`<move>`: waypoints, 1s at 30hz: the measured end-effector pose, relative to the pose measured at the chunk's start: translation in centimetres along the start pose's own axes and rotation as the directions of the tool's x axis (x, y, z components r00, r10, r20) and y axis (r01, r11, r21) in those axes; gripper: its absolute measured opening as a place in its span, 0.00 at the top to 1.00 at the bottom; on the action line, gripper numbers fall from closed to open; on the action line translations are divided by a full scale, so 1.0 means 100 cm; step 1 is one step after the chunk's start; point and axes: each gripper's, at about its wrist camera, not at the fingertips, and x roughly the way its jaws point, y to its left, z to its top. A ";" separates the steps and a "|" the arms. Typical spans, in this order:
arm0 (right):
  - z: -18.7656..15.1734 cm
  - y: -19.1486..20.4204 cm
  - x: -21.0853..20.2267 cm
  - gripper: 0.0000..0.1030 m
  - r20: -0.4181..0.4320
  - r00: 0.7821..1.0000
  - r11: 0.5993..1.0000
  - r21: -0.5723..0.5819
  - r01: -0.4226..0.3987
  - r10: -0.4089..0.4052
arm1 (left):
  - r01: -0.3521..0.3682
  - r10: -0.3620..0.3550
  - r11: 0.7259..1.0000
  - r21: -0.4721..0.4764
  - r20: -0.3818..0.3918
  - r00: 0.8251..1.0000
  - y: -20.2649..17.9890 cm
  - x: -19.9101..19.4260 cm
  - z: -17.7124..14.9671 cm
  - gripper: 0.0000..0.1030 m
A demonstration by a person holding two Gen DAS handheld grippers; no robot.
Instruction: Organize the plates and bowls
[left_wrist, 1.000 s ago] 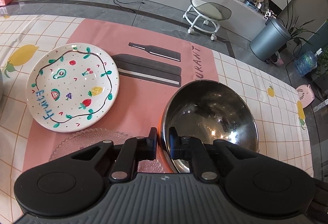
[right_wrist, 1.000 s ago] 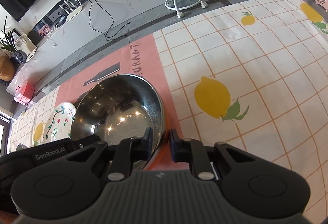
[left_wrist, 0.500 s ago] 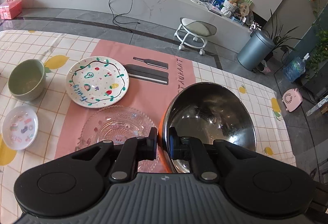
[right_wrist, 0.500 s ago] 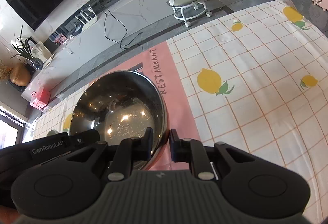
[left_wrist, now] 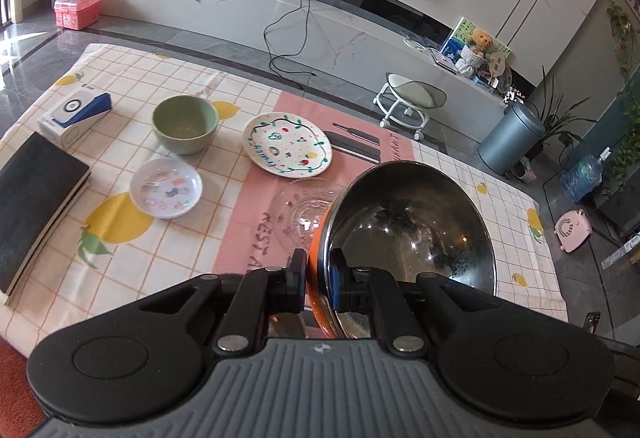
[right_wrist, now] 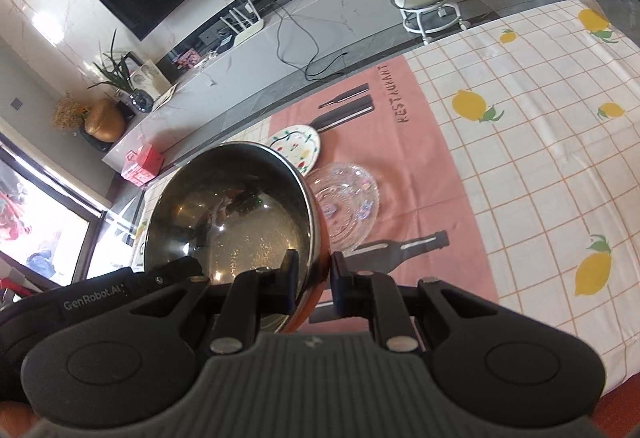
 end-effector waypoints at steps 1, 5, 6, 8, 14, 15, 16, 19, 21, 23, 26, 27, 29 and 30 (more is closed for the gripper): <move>-0.005 0.006 0.000 0.86 -0.006 1.000 1.000 -0.015 -0.006 0.006 | -0.008 0.008 1.000 -0.011 0.002 1.000 0.007 -0.004 -0.003 0.88; -0.023 0.029 0.007 0.86 -0.046 0.999 0.998 -0.060 -0.029 0.027 | -0.030 0.029 0.998 -0.053 -0.013 0.999 0.035 -0.012 -0.014 0.88; -0.028 0.034 0.010 0.86 -0.056 0.998 0.997 -0.072 -0.032 0.028 | -0.034 0.032 0.997 -0.066 -0.022 0.999 0.044 -0.012 -0.019 0.88; -0.037 0.039 0.017 0.86 -0.079 0.997 0.996 -0.085 -0.031 0.025 | -0.038 0.034 0.995 -0.091 -0.042 0.999 0.057 -0.010 -0.026 0.88; -0.056 0.048 0.038 0.86 -0.134 0.991 0.992 -0.126 -0.002 -0.015 | -0.038 0.026 0.990 -0.134 -0.092 0.995 0.085 -0.001 -0.046 0.88; -0.057 0.049 0.041 0.86 -0.139 0.990 0.991 -0.133 0.005 -0.024 | -0.036 0.022 0.989 -0.140 -0.099 0.995 0.088 0.001 -0.050 0.88; -0.060 0.049 0.043 0.86 -0.144 0.989 0.990 -0.142 0.015 -0.035 | -0.033 0.019 0.989 -0.143 -0.104 0.994 0.090 0.002 -0.053 0.88; -0.064 0.048 0.048 0.87 -0.157 0.986 0.989 -0.147 0.035 -0.058 | -0.028 0.011 0.989 -0.146 -0.116 0.993 0.093 0.007 -0.057 0.88; -0.065 0.047 0.051 0.87 -0.163 0.984 0.988 -0.150 0.046 -0.071 | -0.029 0.013 0.990 -0.138 -0.117 0.993 0.093 0.009 -0.058 0.88; -0.065 0.046 0.054 0.87 -0.163 0.984 0.987 -0.150 0.053 -0.078 | -0.028 0.012 0.990 -0.136 -0.118 0.993 0.093 0.011 -0.058 0.88; -0.065 0.047 0.057 0.87 -0.165 0.983 0.987 -0.150 0.059 -0.084 | -0.025 0.006 0.989 -0.145 -0.130 0.991 0.096 0.014 -0.058 0.87; -0.064 0.047 0.058 0.87 -0.166 0.982 0.987 -0.151 0.061 -0.086 | -0.024 0.005 0.989 -0.144 -0.133 0.991 0.096 0.016 -0.058 0.87; -0.064 0.046 0.060 0.87 -0.169 0.982 0.987 -0.149 0.062 -0.088 | -0.027 0.007 0.990 -0.139 -0.139 0.990 0.096 0.018 -0.059 0.87; -0.064 0.045 0.061 0.87 -0.170 0.981 0.987 -0.150 0.064 -0.089 | -0.029 0.009 0.990 -0.137 -0.142 0.990 0.096 0.020 -0.059 0.87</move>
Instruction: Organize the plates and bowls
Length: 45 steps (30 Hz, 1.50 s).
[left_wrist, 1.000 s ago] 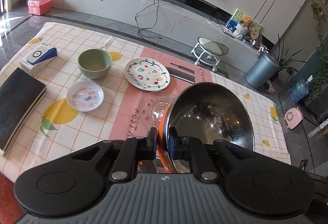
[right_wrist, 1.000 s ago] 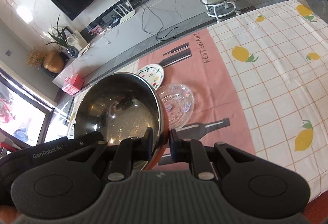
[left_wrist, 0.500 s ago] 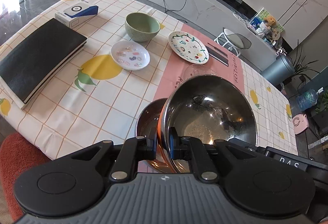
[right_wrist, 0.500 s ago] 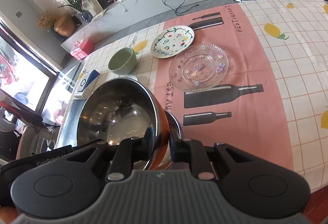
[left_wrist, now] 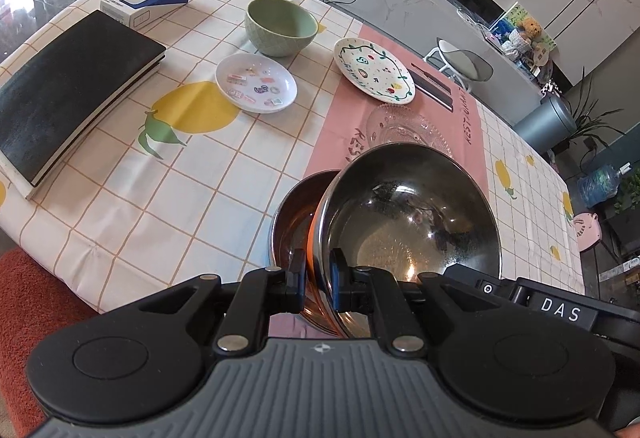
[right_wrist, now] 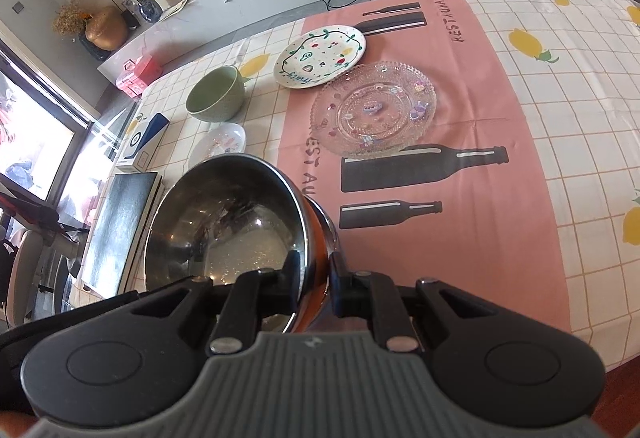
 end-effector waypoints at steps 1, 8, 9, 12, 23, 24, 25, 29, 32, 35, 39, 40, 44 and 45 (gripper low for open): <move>0.000 -0.001 0.001 0.87 -0.002 1.000 1.000 0.002 0.002 -0.002 | -0.003 0.003 1.000 0.001 -0.004 1.000 0.000 0.002 0.000 0.87; 0.003 -0.001 0.012 0.88 -0.022 1.000 1.000 0.008 0.001 0.000 | -0.035 0.035 0.999 0.018 -0.008 0.999 -0.001 0.003 0.002 0.87; 0.004 0.000 0.013 0.88 -0.023 1.000 1.000 0.006 -0.001 0.001 | -0.040 0.041 0.999 0.022 -0.007 0.999 0.000 0.003 0.003 0.87; 0.006 0.004 0.020 0.88 -0.033 0.999 1.000 -0.011 -0.001 0.001 | -0.056 0.056 0.998 0.026 -0.013 0.998 0.001 0.004 0.005 0.86; 0.008 0.010 0.032 0.88 -0.052 0.998 0.998 -0.050 0.043 -0.045 | -0.090 0.093 0.994 0.055 -0.043 0.995 -0.006 0.011 0.006 0.84; 0.009 0.010 0.033 0.88 -0.053 0.998 0.998 -0.050 0.044 -0.046 | -0.091 0.094 0.994 0.054 -0.043 0.995 -0.006 0.011 0.006 0.84; 0.009 0.010 0.033 0.88 -0.055 0.997 0.998 -0.050 0.044 -0.047 | -0.093 0.095 0.994 0.054 -0.042 0.995 -0.006 0.011 0.006 0.82; 0.009 0.009 0.035 0.88 -0.054 0.997 0.998 -0.049 0.045 -0.048 | -0.096 0.098 0.994 0.051 -0.043 0.994 -0.005 0.013 0.007 0.76; 0.009 0.010 0.036 0.87 -0.048 0.997 0.997 -0.054 0.055 -0.057 | -0.102 0.105 0.992 0.074 -0.037 0.994 -0.008 0.013 0.006 0.76; 0.009 0.009 0.034 0.87 -0.044 0.998 0.998 -0.050 0.046 -0.048 | -0.095 0.097 0.993 0.072 -0.024 0.995 -0.007 0.010 0.006 0.76; 0.009 0.004 0.031 0.83 -0.039 0.999 0.999 -0.027 0.020 -0.021 | -0.071 0.068 0.994 0.086 0.032 0.997 -0.006 -0.003 0.009 0.75; 0.009 0.003 0.031 0.81 -0.040 0.999 1.000 -0.020 0.011 -0.012 | -0.076 0.072 0.993 0.093 0.047 0.996 -0.006 -0.004 0.009 0.77; 0.009 0.002 0.031 0.78 -0.034 0.999 1.000 -0.011 0.008 -0.008 | -0.096 0.089 0.990 0.099 0.070 0.994 -0.005 -0.003 0.012 0.90; 0.008 0.002 0.031 0.82 -0.030 0.999 1.000 -0.009 0.011 -0.011 | -0.093 0.087 0.991 0.099 0.067 0.994 -0.004 -0.002 0.012 0.92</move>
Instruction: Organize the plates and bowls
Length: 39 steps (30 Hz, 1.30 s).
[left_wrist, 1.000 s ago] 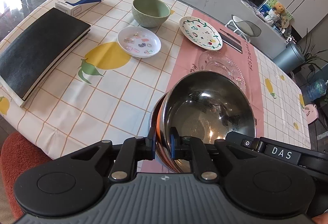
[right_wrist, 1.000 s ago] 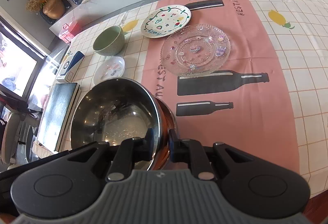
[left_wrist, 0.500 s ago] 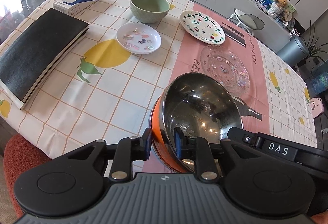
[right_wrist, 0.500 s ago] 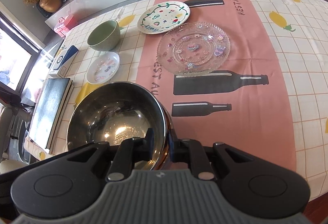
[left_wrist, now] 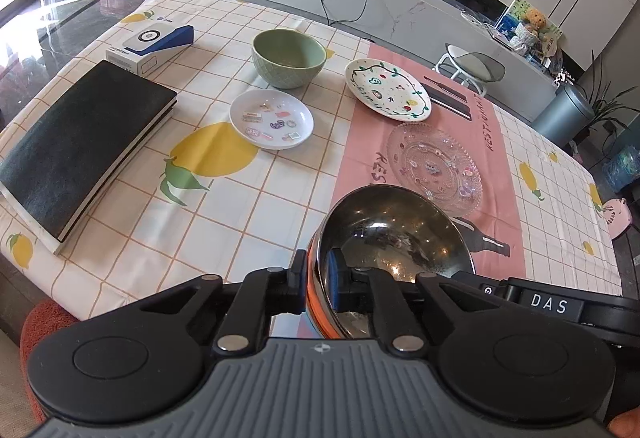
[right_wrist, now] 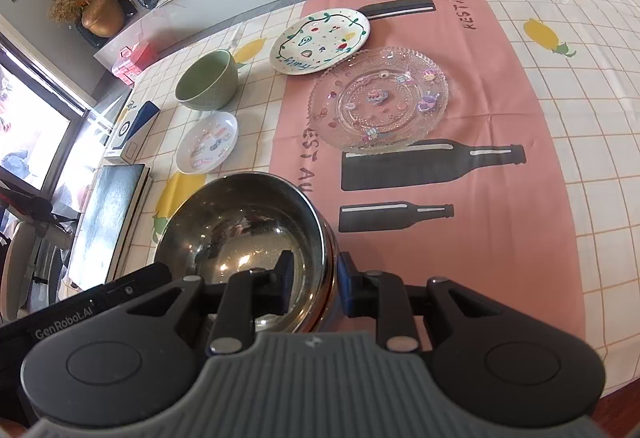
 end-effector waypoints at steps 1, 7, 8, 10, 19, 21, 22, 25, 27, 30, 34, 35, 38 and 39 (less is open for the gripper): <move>-0.001 0.000 0.000 0.85 0.002 1.000 1.000 -0.002 0.003 -0.003 | 0.000 0.000 1.000 0.003 -0.001 1.000 0.000 0.001 -0.001 0.93; -0.003 0.000 -0.002 0.84 0.012 1.000 1.000 -0.014 0.004 -0.004 | 0.025 -0.025 1.000 -0.012 0.027 0.999 0.005 -0.004 -0.002 0.92; -0.003 0.001 -0.005 0.83 0.024 1.000 1.000 -0.027 0.006 -0.005 | 0.029 -0.029 1.000 -0.010 0.043 0.999 0.005 -0.008 -0.001 0.91; -0.004 0.003 -0.011 0.80 0.046 0.999 0.998 -0.056 0.007 -0.004 | 0.036 -0.036 0.999 -0.005 0.081 0.996 0.005 -0.017 0.002 0.91; -0.005 0.004 -0.023 0.59 0.095 0.995 0.996 -0.090 -0.009 0.018 | 0.036 -0.036 0.999 0.000 0.136 0.990 0.003 -0.032 0.011 0.87; -0.006 0.002 -0.023 0.59 0.098 0.995 0.996 -0.089 -0.018 0.027 | 0.025 -0.026 1.000 0.010 0.130 0.991 0.004 -0.029 0.012 0.87; -0.006 0.002 -0.024 0.58 0.102 0.994 0.996 -0.090 -0.024 0.033 | 0.017 -0.018 1.000 0.015 0.125 0.992 0.004 -0.028 0.013 0.82; -0.005 0.001 -0.027 0.53 0.125 0.991 0.996 -0.085 -0.031 0.042 | 0.013 -0.017 0.999 0.035 0.107 0.994 0.007 -0.024 0.018 0.78; -0.001 0.001 -0.029 0.51 0.145 0.989 0.996 -0.090 -0.021 0.034 | 0.049 -0.051 0.999 0.017 0.090 0.995 0.013 -0.021 0.024 0.78; 0.008 0.002 -0.032 0.49 0.191 0.981 0.995 -0.093 -0.019 0.037 | 0.086 -0.086 0.996 -0.002 0.094 0.992 0.023 -0.019 0.033 0.78; 0.022 0.010 -0.035 0.49 0.284 0.958 0.990 -0.144 -0.004 0.045 | 0.057 -0.055 0.998 -0.012 0.159 0.986 0.035 -0.022 0.049 0.69; 0.026 0.012 -0.035 0.49 0.303 0.952 0.987 -0.161 -0.001 0.050 | 0.060 -0.056 0.998 -0.021 0.172 0.983 0.040 -0.022 0.053 0.68; 0.039 0.023 -0.029 0.49 0.323 0.944 0.978 -0.209 0.008 0.061 | 0.078 -0.067 0.996 -0.049 0.199 0.978 0.053 -0.018 0.069 0.63; 0.045 0.028 -0.024 0.49 0.314 0.947 0.975 -0.220 0.006 0.065 | 0.086 -0.073 0.995 -0.058 0.201 0.977 0.057 -0.014 0.075 0.63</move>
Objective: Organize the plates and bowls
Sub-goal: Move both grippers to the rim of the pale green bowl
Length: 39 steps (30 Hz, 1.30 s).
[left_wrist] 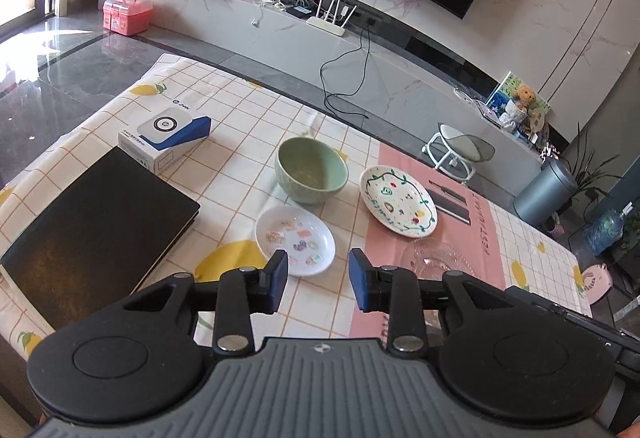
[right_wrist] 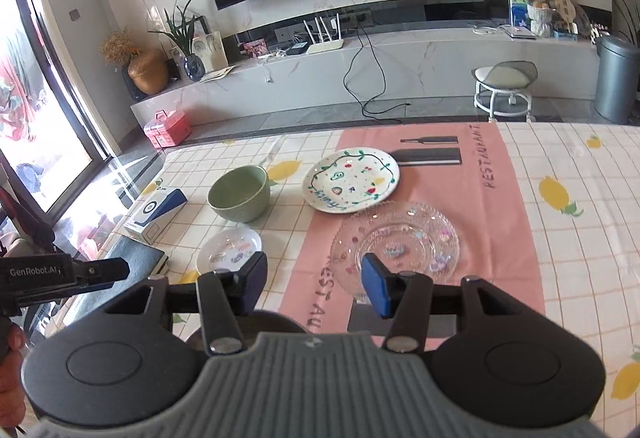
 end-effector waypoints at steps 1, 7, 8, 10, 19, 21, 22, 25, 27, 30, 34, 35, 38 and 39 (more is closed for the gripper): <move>0.005 0.002 0.007 0.49 -0.016 1.000 1.000 -0.004 -0.012 0.012 | 0.006 -0.006 1.000 -0.008 -0.002 1.000 0.003 0.004 0.003 0.62; 0.025 0.016 0.057 0.50 -0.143 0.986 0.996 -0.003 -0.085 0.084 | 0.032 -0.035 0.997 -0.073 -0.044 0.998 0.025 0.041 0.014 0.62; 0.028 0.017 0.065 0.50 -0.160 0.983 0.996 0.001 -0.092 0.091 | 0.034 -0.039 0.996 -0.084 -0.053 0.998 0.028 0.046 0.015 0.62; 0.031 0.018 0.084 0.51 -0.206 0.972 0.993 0.024 -0.112 0.115 | 0.035 -0.044 0.993 -0.115 -0.080 0.996 0.035 0.063 0.016 0.62; 0.039 0.015 0.156 0.60 -0.354 0.924 0.987 0.113 -0.113 0.147 | 0.012 -0.035 0.986 -0.164 -0.135 0.990 0.054 0.109 0.021 0.62; 0.041 0.015 0.168 0.60 -0.367 0.919 0.987 0.118 -0.106 0.143 | 0.016 -0.038 0.985 -0.172 -0.125 0.991 0.055 0.115 0.027 0.62; 0.043 0.016 0.173 0.60 -0.369 0.918 0.987 0.121 -0.108 0.146 | 0.019 -0.040 0.984 -0.176 -0.117 0.992 0.055 0.117 0.030 0.62; 0.051 0.019 0.185 0.60 -0.366 0.917 0.985 0.129 -0.118 0.158 | 0.032 -0.049 0.984 -0.178 -0.093 0.994 0.052 0.125 0.044 0.62; 0.059 0.023 0.192 0.60 -0.355 0.920 0.983 0.132 -0.128 0.167 | 0.035 -0.050 0.985 -0.169 -0.082 0.995 0.049 0.130 0.055 0.62; 0.073 0.031 0.205 0.60 -0.341 0.925 0.984 0.123 -0.132 0.167 | 0.036 -0.047 0.988 -0.147 -0.074 0.996 0.042 0.143 0.068 0.60; 0.088 0.040 0.229 0.59 -0.343 0.928 0.987 0.110 -0.115 0.146 | -0.017 0.006 0.993 -0.115 -0.091 0.996 0.039 0.165 0.079 0.58; 0.091 0.042 0.235 0.59 -0.346 0.927 0.988 0.109 -0.112 0.143 | -0.029 0.019 0.994 -0.109 -0.096 0.995 0.039 0.170 0.080 0.58; 0.095 0.046 0.251 0.59 -0.359 0.924 0.989 0.107 -0.098 0.130 | -0.047 0.035 0.994 -0.099 -0.115 0.993 0.040 0.183 0.081 0.58; 0.096 0.048 0.257 0.60 -0.364 0.924 0.991 0.102 -0.089 0.121 | -0.054 0.042 0.994 -0.097 -0.122 0.992 0.041 0.187 0.082 0.58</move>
